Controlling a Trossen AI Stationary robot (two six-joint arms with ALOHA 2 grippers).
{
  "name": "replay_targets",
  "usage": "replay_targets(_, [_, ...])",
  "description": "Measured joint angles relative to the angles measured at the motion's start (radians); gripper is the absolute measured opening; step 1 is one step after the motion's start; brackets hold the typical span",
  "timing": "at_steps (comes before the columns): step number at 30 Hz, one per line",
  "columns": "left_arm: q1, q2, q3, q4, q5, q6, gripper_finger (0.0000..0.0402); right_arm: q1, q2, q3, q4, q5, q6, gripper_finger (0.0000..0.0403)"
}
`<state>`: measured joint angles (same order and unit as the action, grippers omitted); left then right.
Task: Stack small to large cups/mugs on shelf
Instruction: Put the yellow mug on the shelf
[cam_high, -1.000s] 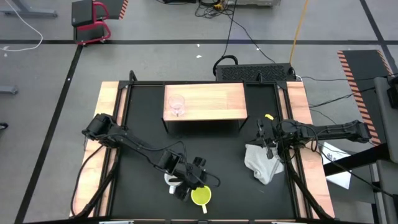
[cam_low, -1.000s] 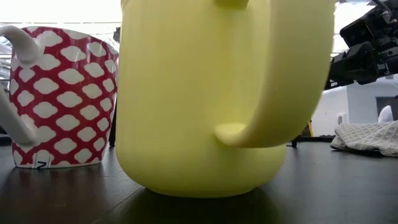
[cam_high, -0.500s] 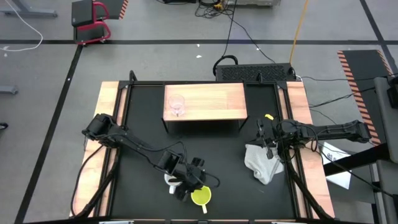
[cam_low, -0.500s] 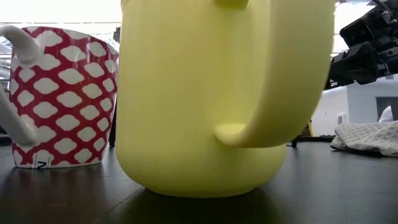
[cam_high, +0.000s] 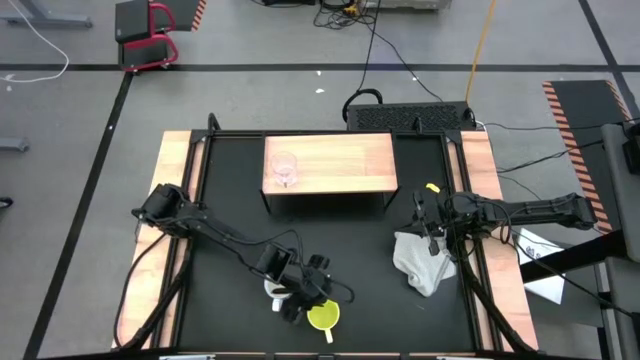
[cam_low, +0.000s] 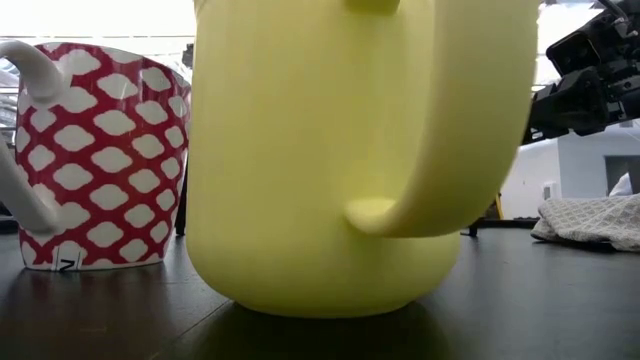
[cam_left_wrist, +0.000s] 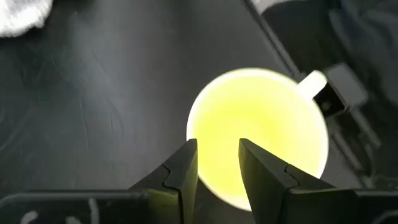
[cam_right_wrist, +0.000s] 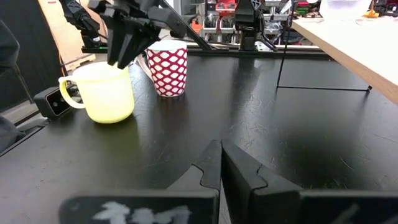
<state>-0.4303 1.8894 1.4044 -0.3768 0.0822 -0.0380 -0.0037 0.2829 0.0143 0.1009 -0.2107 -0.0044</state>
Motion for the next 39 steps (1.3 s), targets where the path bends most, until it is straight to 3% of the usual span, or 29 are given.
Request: replay_targets(39, [0.001,0.000,-0.015,-0.019,-0.066,0.035,0.0120,0.000,0.000,0.000,0.000,0.000,0.001,0.0000])
